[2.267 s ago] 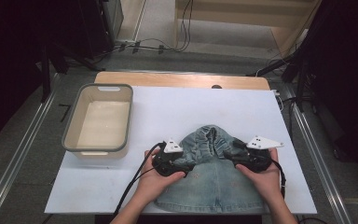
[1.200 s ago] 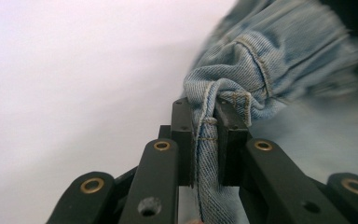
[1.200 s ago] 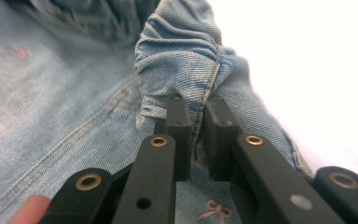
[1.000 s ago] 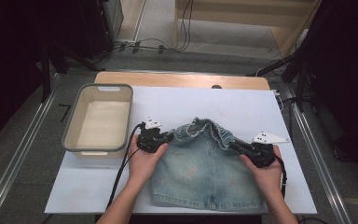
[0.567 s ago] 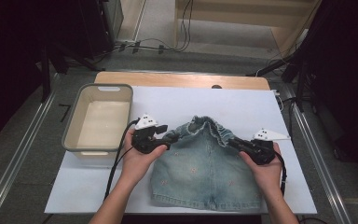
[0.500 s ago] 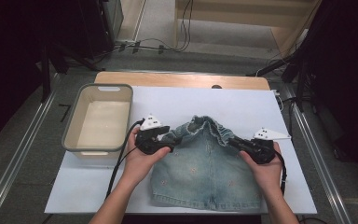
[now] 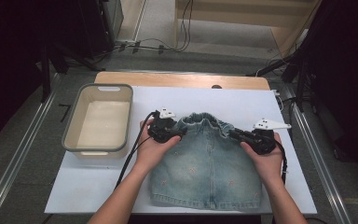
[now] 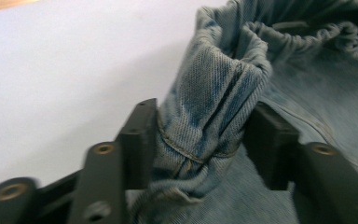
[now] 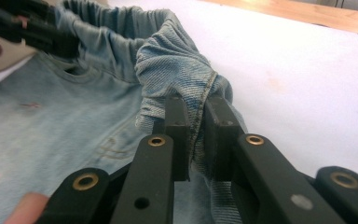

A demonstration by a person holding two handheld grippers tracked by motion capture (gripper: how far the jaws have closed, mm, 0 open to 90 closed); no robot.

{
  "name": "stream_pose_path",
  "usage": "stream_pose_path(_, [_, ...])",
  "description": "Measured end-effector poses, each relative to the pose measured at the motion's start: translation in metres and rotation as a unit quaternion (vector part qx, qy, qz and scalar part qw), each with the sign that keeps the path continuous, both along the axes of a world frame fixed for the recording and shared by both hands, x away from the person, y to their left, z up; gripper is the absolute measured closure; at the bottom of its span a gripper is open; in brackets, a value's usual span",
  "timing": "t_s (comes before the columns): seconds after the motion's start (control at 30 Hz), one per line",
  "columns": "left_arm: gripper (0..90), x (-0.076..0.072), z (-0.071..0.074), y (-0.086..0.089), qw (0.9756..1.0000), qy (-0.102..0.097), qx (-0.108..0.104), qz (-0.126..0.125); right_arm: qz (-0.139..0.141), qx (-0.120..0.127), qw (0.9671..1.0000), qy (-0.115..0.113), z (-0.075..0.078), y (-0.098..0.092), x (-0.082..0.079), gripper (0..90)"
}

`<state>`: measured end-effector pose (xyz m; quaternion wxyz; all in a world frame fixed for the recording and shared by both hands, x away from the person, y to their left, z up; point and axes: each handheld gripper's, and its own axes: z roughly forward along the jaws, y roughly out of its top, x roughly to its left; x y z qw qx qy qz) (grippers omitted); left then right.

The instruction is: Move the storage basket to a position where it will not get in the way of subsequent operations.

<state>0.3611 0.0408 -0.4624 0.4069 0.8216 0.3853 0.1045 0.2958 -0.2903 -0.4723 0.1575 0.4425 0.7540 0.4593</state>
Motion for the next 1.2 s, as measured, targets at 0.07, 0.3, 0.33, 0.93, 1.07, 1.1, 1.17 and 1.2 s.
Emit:
stream_pose_path(0.07, [57.2, 0.007, -0.001, 0.001, 0.9999, 0.002, 0.005, 0.009, 0.000, -0.004, 1.0000, 0.004, -0.002, 0.000, 0.007, 79.3])
stream_pose_path(0.3, [59.3, 0.020, -0.019, 0.002, 0.9992, 0.007, 0.013, 0.036, -0.020, -0.021, 0.9996, 0.006, -0.010, -0.004, 0.024, 72.3])
stream_pose_path(0.33, [54.1, 0.019, -0.020, 0.003, 0.9991, 0.006, 0.010, 0.041, -0.030, -0.026, 0.9992, 0.001, -0.010, -0.003, 0.023, 67.1])
stream_pose_path(0.93, [17.6, -0.069, -0.008, 0.036, 0.9989, -0.018, -0.032, -0.030, -0.081, 0.003, 0.9967, -0.012, -0.017, -0.042, -0.041, 31.2])
stream_pose_path(1.07, [17.5, -0.088, -0.020, 0.049, 0.9988, -0.008, -0.042, -0.026, -0.084, -0.003, 0.9964, 0.002, -0.029, -0.047, -0.059, 30.7])
stream_pose_path(1.1, [17.5, -0.091, -0.024, 0.052, 0.9987, -0.006, -0.042, -0.027, -0.090, -0.004, 0.9960, 0.004, -0.030, -0.048, -0.063, 30.7])
stream_pose_path(1.17, [16.4, -0.094, -0.027, 0.055, 0.9987, -0.004, -0.040, -0.032, -0.094, -0.006, 0.9955, 0.002, -0.030, -0.050, -0.070, 30.6])
stream_pose_path(1.2, [15.3, -0.095, -0.029, 0.057, 0.9985, -0.003, -0.043, -0.034, -0.095, -0.005, 0.9955, -0.001, -0.029, -0.051, -0.072, 30.7])
